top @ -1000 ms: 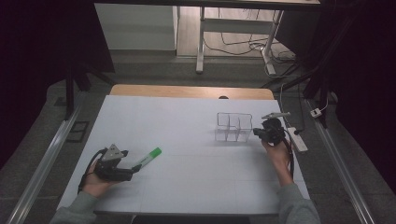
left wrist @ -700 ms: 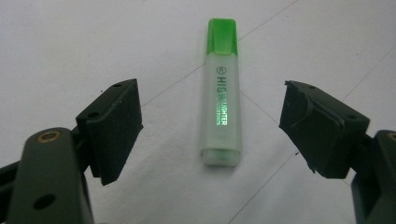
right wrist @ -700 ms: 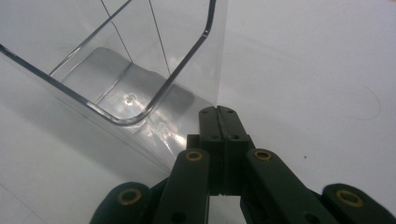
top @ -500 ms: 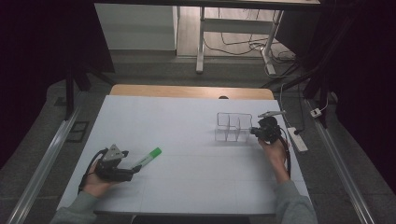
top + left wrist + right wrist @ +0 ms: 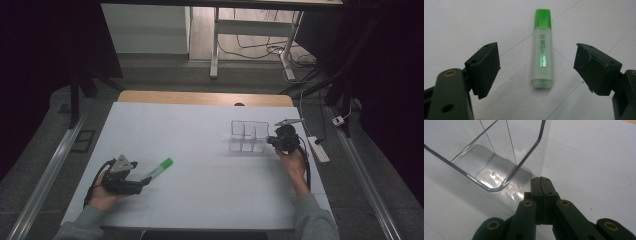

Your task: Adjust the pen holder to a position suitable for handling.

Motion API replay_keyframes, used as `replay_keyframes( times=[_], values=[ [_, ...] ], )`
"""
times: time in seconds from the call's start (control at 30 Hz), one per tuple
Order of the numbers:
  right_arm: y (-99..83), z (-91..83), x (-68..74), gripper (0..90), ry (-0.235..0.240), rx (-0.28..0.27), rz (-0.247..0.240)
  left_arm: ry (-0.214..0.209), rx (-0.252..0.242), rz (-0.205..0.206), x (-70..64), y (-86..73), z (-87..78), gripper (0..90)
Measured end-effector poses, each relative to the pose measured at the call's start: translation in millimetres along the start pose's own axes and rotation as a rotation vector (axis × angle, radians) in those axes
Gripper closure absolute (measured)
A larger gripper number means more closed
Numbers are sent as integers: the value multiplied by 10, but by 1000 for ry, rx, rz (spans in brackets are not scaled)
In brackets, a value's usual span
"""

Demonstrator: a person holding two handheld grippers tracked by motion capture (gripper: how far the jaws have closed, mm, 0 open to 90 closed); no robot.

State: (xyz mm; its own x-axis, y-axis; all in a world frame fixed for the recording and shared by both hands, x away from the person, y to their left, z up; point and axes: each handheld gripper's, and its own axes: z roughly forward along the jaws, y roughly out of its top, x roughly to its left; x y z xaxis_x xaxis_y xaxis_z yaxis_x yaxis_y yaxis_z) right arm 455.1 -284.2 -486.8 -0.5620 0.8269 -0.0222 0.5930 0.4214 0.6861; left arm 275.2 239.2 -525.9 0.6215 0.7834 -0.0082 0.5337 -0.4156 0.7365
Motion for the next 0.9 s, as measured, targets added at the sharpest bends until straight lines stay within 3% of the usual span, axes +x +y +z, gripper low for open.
replay_keyframes(
  times=[0.13, 0.9],
  values=[
    [37, 21, 73, 899, -14, 2, -29, 1, 2, 2, -1, 1, 2, 206],
    [148, 135, 338, 899, 33, 10, -64, -2, 1, 4, 1, -4, 0, 206]
  ],
)
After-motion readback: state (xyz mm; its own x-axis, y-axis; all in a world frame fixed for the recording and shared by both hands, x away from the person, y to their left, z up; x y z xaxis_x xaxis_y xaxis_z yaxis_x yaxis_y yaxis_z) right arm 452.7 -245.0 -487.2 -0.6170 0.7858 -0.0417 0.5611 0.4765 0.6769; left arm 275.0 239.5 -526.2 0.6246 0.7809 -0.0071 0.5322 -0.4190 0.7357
